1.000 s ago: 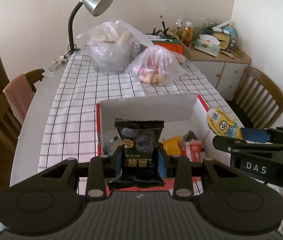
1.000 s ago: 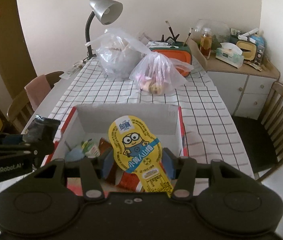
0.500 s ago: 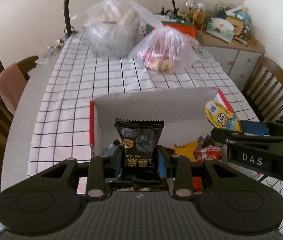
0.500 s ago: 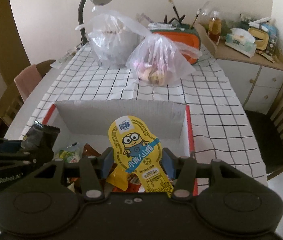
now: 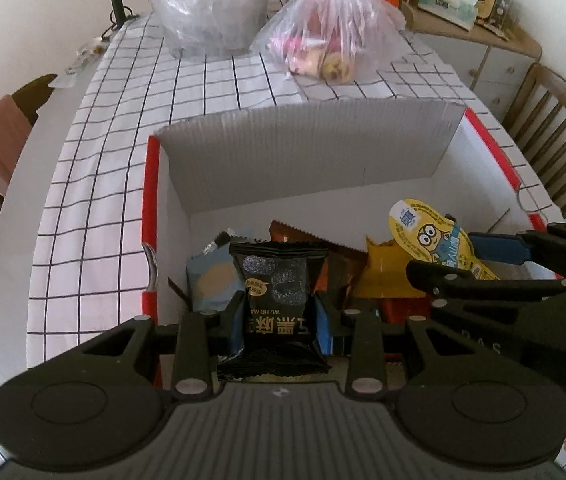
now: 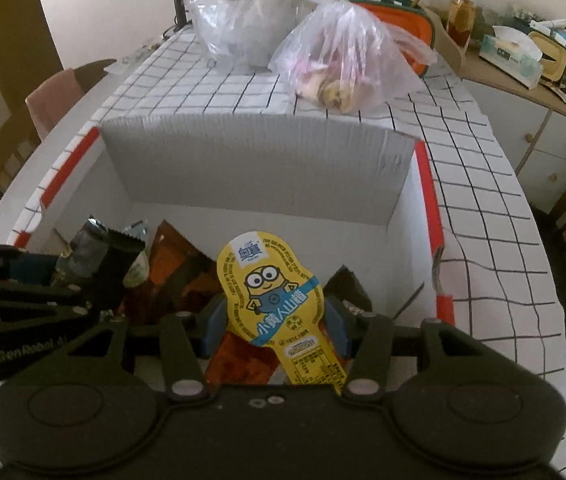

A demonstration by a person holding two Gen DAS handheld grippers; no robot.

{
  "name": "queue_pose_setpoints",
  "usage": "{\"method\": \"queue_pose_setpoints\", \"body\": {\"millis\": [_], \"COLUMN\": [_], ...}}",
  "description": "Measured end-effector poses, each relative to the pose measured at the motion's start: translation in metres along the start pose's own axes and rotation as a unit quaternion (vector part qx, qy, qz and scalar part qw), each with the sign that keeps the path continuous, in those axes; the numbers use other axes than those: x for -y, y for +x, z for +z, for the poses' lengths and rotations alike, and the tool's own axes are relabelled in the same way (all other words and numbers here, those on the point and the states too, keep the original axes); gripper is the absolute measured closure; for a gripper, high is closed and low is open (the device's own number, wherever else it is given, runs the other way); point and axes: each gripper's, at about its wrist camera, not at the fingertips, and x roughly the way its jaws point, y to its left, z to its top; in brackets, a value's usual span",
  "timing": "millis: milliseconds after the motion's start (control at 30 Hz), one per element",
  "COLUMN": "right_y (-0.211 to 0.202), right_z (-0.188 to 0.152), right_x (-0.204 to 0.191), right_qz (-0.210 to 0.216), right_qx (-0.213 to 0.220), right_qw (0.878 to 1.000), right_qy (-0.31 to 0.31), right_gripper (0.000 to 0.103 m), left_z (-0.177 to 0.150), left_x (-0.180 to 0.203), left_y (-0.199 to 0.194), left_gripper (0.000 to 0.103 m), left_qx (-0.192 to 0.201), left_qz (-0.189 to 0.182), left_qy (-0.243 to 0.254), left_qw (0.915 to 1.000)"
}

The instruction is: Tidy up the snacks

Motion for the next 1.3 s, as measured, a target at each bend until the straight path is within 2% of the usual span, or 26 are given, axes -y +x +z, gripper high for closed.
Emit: {"method": "queue_pose_setpoints", "body": {"millis": [333,467,533,700,833,1000,1300], "right_y": [0.006,0.004,-0.001,-0.015,-0.030,-0.053,-0.102], "right_z": [-0.009,-0.011,-0.012,-0.014,-0.015,-0.017,-0.023], "right_x": [-0.002,-0.002,-0.001,0.004,0.009,0.012,0.008], "right_qz": [-0.009,-0.013,-0.010,-0.009,-0.004,0.006,0.033], "right_qx": [-0.014,-0.011,-0.006,0.009,0.023,0.046,0.089], "right_qw": [1.000,1.000,1.000,1.000,0.999,0.998,0.995], "right_qy": [0.001,0.003,0.005,0.011,0.022,0.030,0.025], "right_gripper": [0.052,0.042,0.041,0.030,0.024,0.014,0.013], "left_z": [-0.007,-0.010,-0.011,-0.014,-0.016,-0.019,-0.029], "left_x": [0.002,0.001,0.002,-0.001,-0.003,-0.005,-0.001], "left_y": [0.009,0.009,0.007,-0.005,-0.017,-0.034,-0.074], "left_gripper": [0.069,0.069,0.066,0.057,0.044,0.043,0.039], "left_qx": [-0.011,-0.016,-0.014,0.000,0.015,0.032,0.071], "left_qz": [0.004,0.002,0.003,-0.003,-0.003,-0.007,-0.019], "left_qy": [0.003,-0.001,-0.002,-0.008,-0.015,-0.022,-0.020], "left_qw": [0.9999,0.9999,0.9999,1.0000,0.9998,0.9992,0.9971]}}
